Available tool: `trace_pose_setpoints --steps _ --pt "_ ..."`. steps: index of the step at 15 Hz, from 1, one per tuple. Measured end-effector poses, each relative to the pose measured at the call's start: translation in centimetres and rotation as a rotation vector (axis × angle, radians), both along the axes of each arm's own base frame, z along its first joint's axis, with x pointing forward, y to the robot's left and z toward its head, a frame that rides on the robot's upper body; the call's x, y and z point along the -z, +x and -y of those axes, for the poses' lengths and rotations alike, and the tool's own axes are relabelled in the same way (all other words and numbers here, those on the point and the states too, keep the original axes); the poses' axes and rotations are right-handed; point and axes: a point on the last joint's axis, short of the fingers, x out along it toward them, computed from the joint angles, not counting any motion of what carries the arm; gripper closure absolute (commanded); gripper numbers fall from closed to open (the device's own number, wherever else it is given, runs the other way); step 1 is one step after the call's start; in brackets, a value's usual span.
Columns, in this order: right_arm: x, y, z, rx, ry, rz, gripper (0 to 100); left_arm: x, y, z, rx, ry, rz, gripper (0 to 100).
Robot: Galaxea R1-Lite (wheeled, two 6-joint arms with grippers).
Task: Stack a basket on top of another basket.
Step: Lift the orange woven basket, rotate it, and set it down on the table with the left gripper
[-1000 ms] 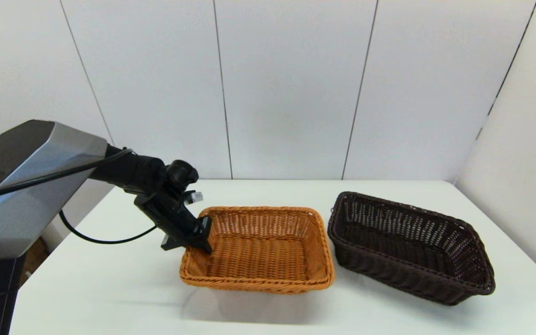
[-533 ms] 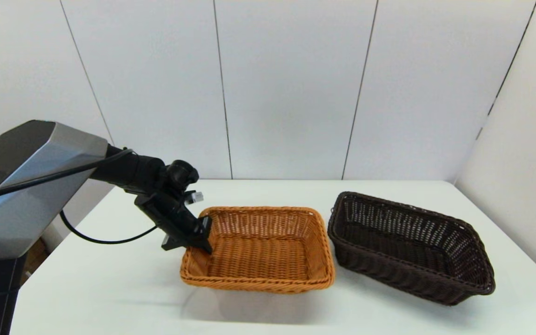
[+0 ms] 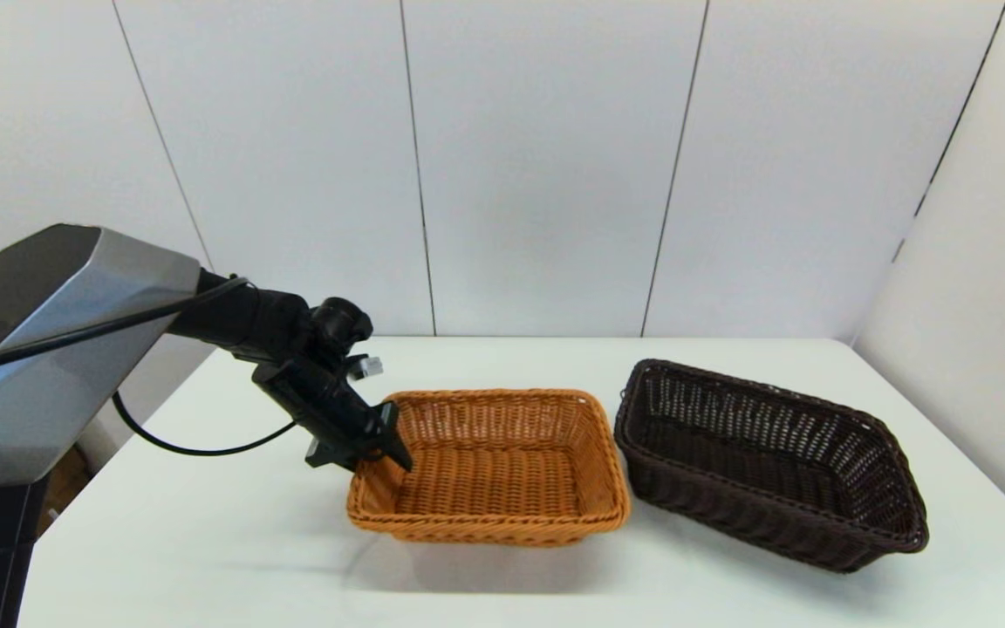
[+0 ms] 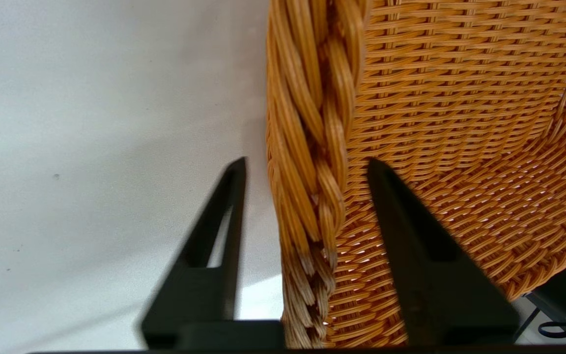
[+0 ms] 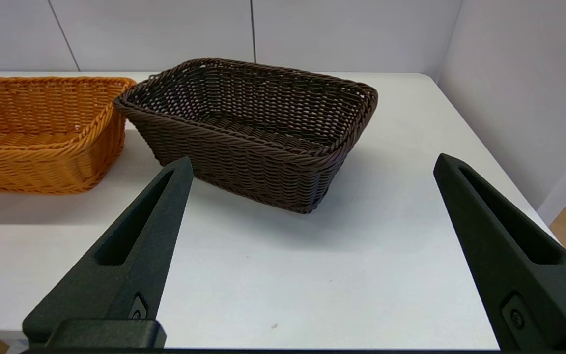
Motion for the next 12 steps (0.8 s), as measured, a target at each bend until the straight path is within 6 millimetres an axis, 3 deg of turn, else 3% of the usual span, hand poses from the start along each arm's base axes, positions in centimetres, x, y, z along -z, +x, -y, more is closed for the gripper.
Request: trace_pose_setpoints --steps 4,7,10,12 --pt "0.0 0.0 0.0 -0.001 0.000 0.000 0 -1.8 -0.6 -0.3 -0.011 -0.007 0.020 0" --pt "0.0 0.0 0.0 -0.001 0.000 0.000 0 -6.5 -2.4 -1.3 -0.025 -0.023 0.079 0" --pt "0.0 0.0 0.0 0.000 0.000 0.000 0 -13.0 -6.7 -2.6 -0.035 -0.045 0.167 0" --pt "0.0 0.0 0.0 -0.001 0.000 0.000 0 -17.3 -11.2 -3.7 -0.035 -0.062 0.253 0"
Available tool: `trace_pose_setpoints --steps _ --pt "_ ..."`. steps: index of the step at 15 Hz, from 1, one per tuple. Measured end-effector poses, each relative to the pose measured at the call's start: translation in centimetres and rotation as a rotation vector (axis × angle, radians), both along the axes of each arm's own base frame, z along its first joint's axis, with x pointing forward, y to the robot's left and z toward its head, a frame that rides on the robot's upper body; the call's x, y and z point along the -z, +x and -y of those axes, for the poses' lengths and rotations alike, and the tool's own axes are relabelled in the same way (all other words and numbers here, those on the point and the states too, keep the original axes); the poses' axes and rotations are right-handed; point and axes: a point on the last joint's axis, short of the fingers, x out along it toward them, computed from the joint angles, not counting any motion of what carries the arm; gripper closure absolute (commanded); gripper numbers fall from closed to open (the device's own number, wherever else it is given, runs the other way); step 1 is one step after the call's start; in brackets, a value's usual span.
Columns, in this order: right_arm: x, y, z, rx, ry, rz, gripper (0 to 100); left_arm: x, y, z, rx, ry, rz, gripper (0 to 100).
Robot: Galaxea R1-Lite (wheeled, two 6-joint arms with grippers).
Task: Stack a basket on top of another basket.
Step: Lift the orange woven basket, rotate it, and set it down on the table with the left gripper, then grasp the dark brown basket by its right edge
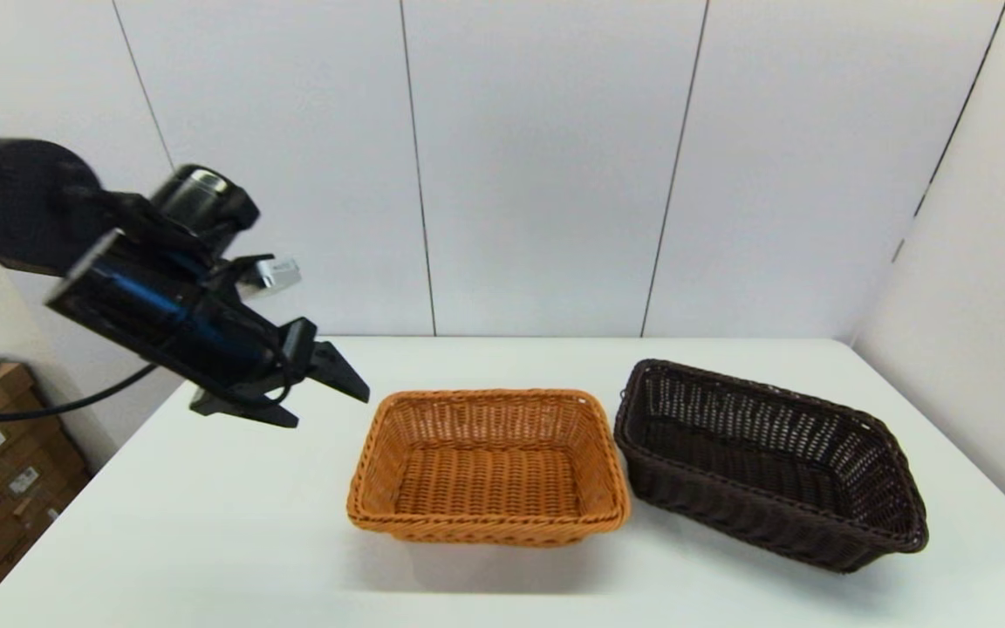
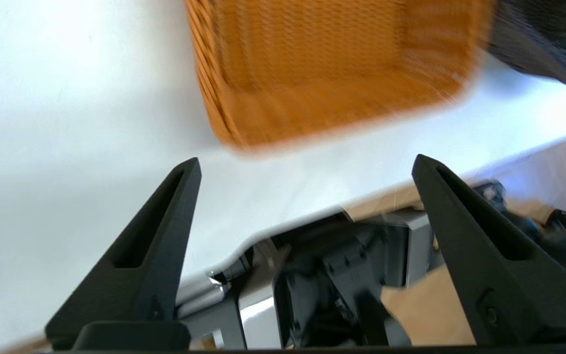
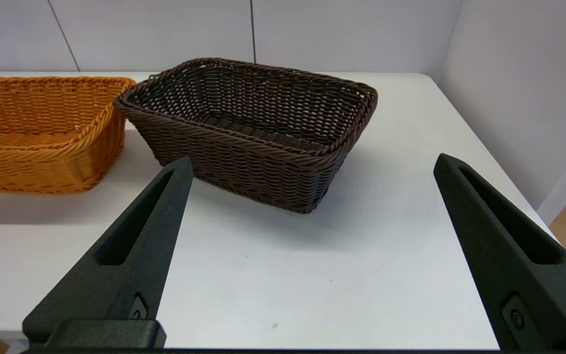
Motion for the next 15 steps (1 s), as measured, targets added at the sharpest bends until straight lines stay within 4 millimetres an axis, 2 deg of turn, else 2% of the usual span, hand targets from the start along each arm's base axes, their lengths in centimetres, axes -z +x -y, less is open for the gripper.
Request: trace_pose_setpoints --steps 2,4,5,8,11,13,15 --pt "0.0 0.0 0.0 0.001 0.000 0.000 0 -3.2 -5.7 -1.4 -0.007 -0.003 0.109 0" --pt "0.0 0.0 0.0 0.000 0.000 0.000 0 -4.2 -11.6 -3.0 -0.032 0.033 0.204 0" --pt "0.0 0.0 0.0 0.000 0.000 0.000 0 -3.9 -14.5 -3.8 -0.047 0.071 0.244 0" --pt "0.0 0.0 0.0 0.000 0.000 0.000 0 -1.6 -22.4 -6.2 -0.123 0.181 0.368 0" --pt "0.0 0.0 0.0 0.000 0.000 0.000 0 2.1 -28.4 -7.6 -0.188 0.255 0.469 0" --pt "0.0 0.0 0.0 0.001 0.000 0.000 0 4.5 -31.0 -7.9 -0.223 0.279 0.524 0" --pt "0.0 0.0 0.0 0.000 0.000 0.000 0 6.2 -32.5 -7.9 -0.260 0.299 0.570 0"
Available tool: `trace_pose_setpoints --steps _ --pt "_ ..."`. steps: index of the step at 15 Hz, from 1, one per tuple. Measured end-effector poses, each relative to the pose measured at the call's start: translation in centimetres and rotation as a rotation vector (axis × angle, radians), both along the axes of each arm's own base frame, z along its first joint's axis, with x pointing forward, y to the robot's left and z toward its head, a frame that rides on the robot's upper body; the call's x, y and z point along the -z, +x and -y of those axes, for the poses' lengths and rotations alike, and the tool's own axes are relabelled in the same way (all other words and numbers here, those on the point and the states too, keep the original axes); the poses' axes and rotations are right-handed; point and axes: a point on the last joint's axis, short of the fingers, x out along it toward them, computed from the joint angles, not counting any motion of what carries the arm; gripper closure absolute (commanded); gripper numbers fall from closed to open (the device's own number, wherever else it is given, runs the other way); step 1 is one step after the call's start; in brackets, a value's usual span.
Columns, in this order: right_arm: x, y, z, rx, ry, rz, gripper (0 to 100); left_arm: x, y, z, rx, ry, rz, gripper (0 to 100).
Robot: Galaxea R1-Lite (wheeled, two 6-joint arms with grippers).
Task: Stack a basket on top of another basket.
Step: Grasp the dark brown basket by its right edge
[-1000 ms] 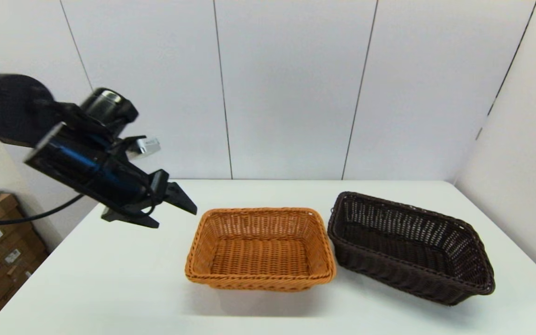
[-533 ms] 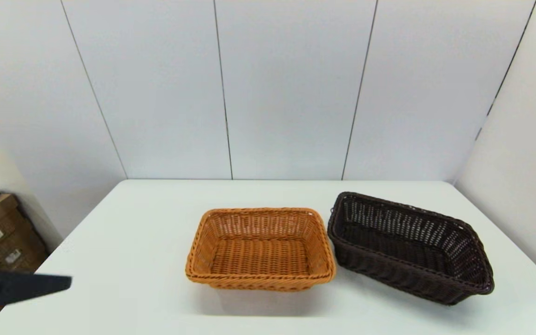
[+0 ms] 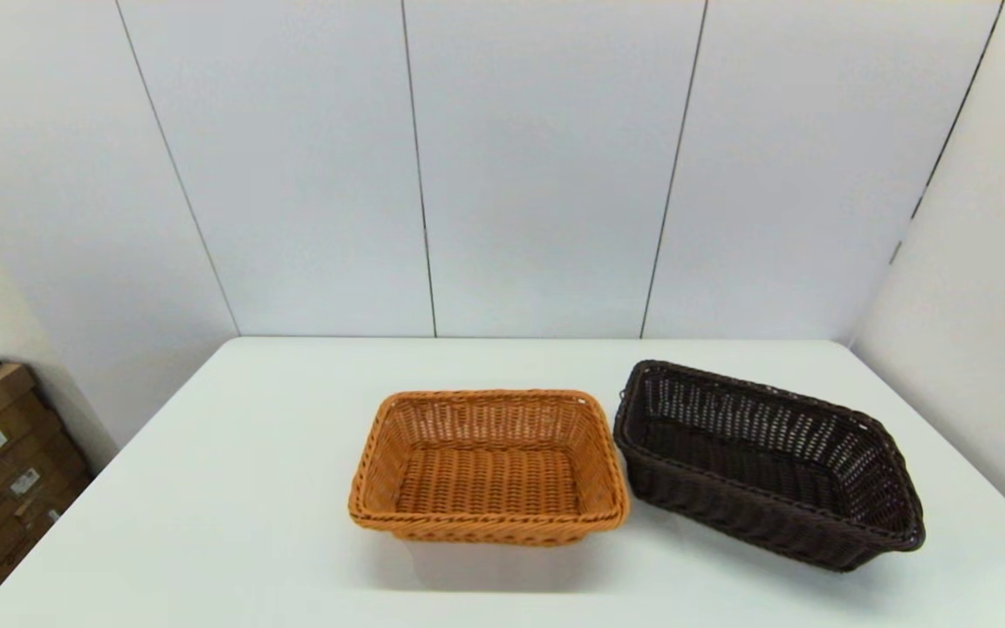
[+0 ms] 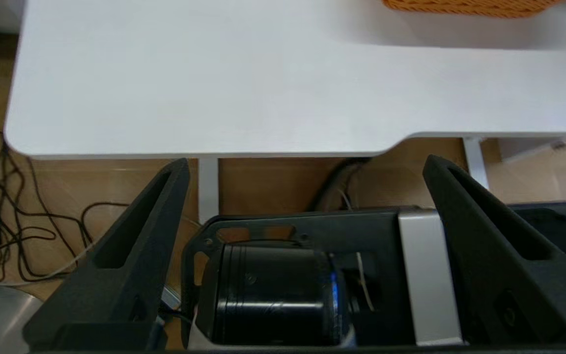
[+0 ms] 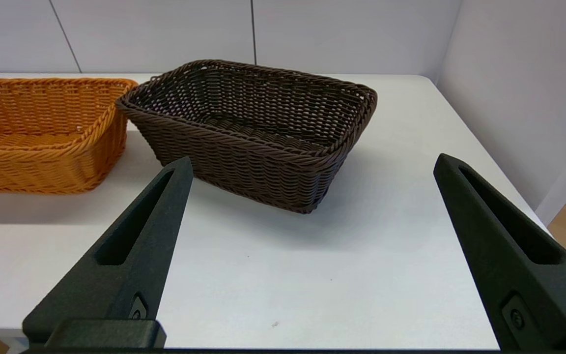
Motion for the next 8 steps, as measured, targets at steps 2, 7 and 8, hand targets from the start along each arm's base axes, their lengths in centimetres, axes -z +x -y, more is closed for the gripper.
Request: trace_pose_setpoints --steps 2,7,8 --pt "0.0 0.0 0.0 0.000 0.000 0.000 0 1.5 -1.0 0.2 -0.014 0.030 0.058 0" --pt "0.0 0.0 0.0 0.000 0.000 0.000 0 5.5 -1.7 0.4 -0.021 0.106 0.218 0" --pt "0.0 0.0 0.0 0.001 0.000 0.000 0 6.3 -1.1 0.4 -0.036 0.119 0.251 0"
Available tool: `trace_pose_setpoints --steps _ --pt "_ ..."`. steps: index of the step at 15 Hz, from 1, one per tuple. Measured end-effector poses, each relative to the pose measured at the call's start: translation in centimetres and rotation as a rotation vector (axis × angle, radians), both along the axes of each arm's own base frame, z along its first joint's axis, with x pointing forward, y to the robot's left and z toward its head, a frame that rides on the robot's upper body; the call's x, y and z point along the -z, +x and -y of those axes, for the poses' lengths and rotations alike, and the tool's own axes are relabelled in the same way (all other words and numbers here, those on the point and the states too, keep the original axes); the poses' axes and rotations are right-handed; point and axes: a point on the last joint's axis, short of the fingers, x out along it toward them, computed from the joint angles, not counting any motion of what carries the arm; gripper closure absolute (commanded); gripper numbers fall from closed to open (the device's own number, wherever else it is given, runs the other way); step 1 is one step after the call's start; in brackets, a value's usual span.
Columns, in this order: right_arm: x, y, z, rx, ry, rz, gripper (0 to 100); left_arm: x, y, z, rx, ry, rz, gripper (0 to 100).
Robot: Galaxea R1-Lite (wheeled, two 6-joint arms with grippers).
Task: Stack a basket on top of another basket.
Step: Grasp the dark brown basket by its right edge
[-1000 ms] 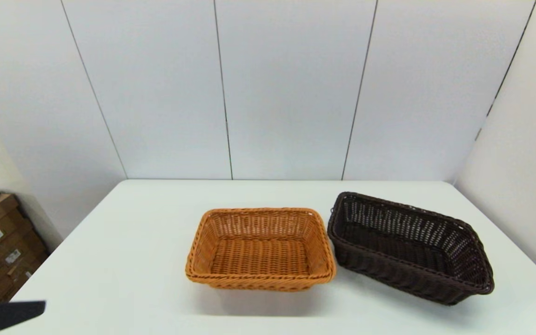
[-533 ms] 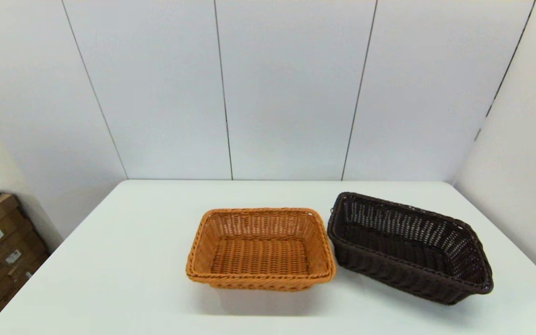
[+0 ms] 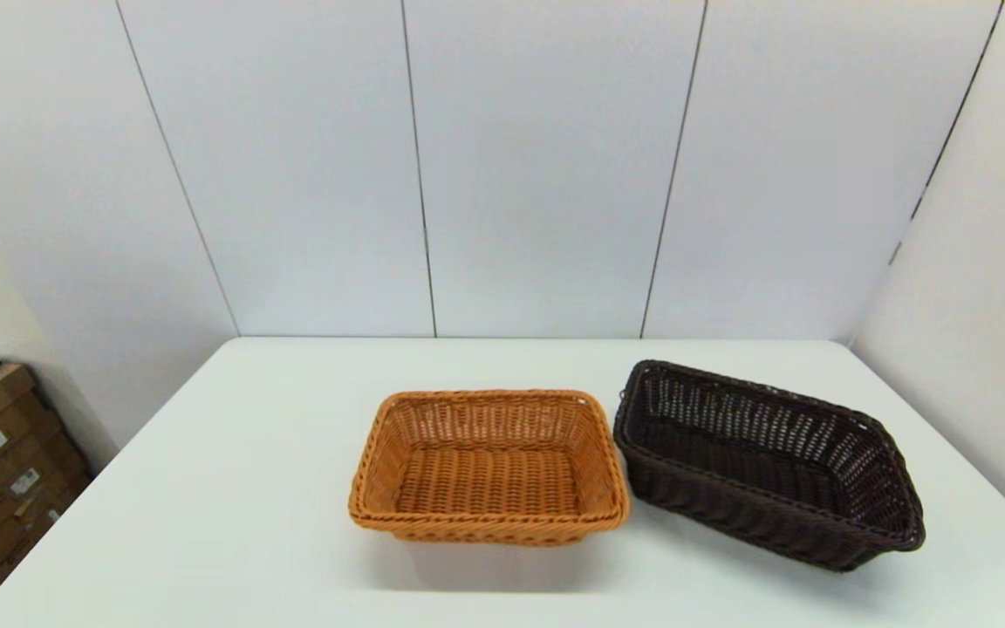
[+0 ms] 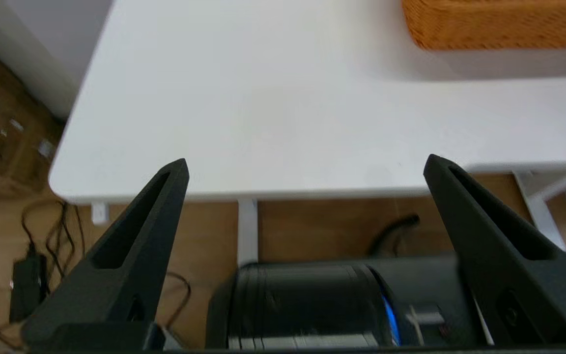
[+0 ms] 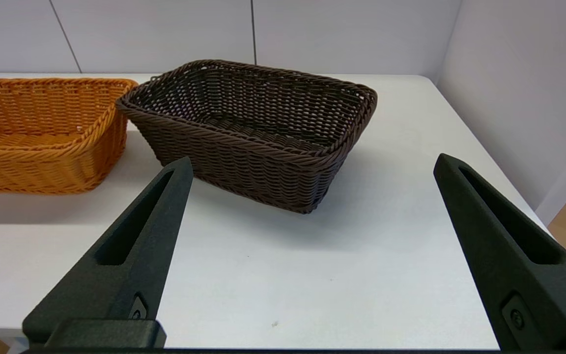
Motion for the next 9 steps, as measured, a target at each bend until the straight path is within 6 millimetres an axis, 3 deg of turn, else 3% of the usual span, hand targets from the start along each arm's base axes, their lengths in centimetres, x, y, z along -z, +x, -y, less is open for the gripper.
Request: trace_pose_setpoints --steps 4,7,9 --pt "0.0 0.0 0.0 0.000 0.000 0.000 0 3.0 3.3 0.0 -0.033 0.015 0.161 0" --pt "0.0 0.0 0.0 0.000 0.000 0.000 0 3.2 4.6 0.0 -0.040 -0.001 0.347 0" --pt "0.0 0.0 0.0 0.000 0.000 0.000 0 3.4 4.7 0.0 -0.044 -0.015 0.365 0"
